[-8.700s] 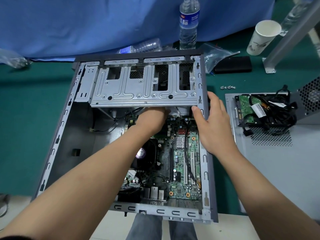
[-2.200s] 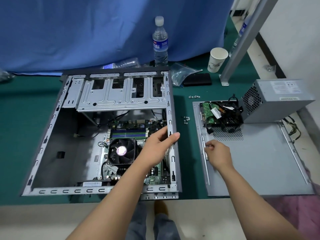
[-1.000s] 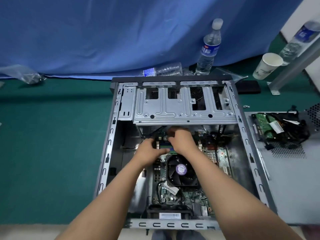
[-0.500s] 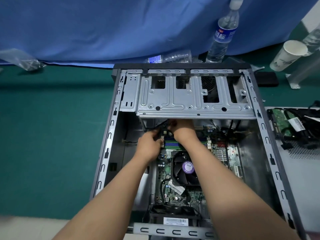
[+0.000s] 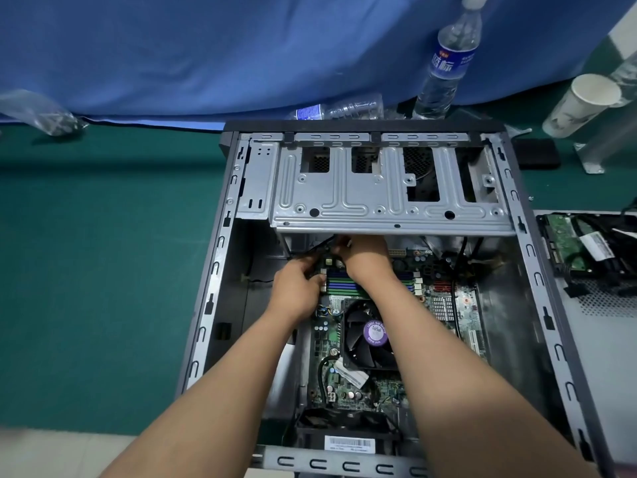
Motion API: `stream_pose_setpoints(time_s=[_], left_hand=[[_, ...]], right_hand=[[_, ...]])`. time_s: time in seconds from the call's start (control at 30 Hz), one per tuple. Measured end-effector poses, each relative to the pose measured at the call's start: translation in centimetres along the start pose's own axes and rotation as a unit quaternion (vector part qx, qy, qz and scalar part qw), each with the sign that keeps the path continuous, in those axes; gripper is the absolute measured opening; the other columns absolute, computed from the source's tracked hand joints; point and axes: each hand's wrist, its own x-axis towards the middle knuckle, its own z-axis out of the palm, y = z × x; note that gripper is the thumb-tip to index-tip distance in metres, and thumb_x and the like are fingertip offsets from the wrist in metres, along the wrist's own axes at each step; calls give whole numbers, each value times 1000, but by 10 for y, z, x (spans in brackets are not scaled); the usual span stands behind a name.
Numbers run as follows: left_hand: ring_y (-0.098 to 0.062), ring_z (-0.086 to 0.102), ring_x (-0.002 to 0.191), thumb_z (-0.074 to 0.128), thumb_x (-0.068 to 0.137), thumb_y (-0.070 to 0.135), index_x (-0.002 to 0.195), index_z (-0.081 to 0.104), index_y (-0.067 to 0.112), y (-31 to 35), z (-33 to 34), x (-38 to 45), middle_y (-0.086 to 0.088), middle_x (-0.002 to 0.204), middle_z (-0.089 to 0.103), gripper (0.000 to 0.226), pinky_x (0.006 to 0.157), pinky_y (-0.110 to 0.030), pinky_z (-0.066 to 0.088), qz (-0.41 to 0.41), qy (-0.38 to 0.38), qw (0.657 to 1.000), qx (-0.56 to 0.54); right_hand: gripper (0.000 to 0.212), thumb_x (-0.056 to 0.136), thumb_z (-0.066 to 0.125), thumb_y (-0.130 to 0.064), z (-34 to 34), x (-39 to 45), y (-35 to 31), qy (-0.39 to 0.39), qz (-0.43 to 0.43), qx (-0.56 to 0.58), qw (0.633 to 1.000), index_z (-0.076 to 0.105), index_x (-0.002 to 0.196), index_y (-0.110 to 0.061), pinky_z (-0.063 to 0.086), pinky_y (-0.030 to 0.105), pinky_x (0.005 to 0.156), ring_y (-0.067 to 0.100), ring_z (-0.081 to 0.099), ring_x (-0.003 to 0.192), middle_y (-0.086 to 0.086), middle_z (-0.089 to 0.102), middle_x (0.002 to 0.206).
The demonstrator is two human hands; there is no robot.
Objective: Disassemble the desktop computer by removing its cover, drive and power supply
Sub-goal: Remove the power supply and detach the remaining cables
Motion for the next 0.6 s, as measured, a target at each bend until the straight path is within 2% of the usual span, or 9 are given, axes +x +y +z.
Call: stream_pose_setpoints(time_s=[0.13, 0.33, 0.5, 0.6], left_hand=[[-22, 51, 125, 62, 91, 13, 134, 54, 16, 0, -1, -1, -6, 134, 57, 44, 105, -31, 39, 3, -1, 1000, 4], [-25, 49, 126, 58, 93, 14, 135, 53, 18, 0, -1, -1, -6, 137, 54, 43, 102, -25, 35, 20, -11, 999, 45], [-25, 48, 127, 59, 92, 13, 135, 53, 15, 1, -2, -1, -6, 137, 54, 43, 105, -26, 34, 22, -11, 999, 44], [-25, 48, 127, 59, 93, 14, 135, 53, 17, 1, -1, -1, -5, 137, 54, 43, 105, -26, 34, 19, -10, 999, 41]], right_hand=[[23, 94, 53, -18, -4, -2, 1, 4, -23, 0, 1000, 66, 107, -4, 48, 37, 91, 31, 58, 103, 15, 65, 111], [25, 96, 50, -21, -1, -2, -3, 2, -7, -18, 1000, 63, 111, -7, 48, 36, 92, 31, 56, 107, 14, 62, 115], [25, 96, 51, -20, -3, -2, 0, 25, 7, 14, 1000, 64, 108, -2, 49, 33, 86, 30, 59, 103, 15, 64, 109], [32, 99, 42, -22, -3, -5, 0, -20, -12, 8, 1000, 59, 121, -5, 43, 30, 92, 29, 54, 115, 14, 59, 122]])
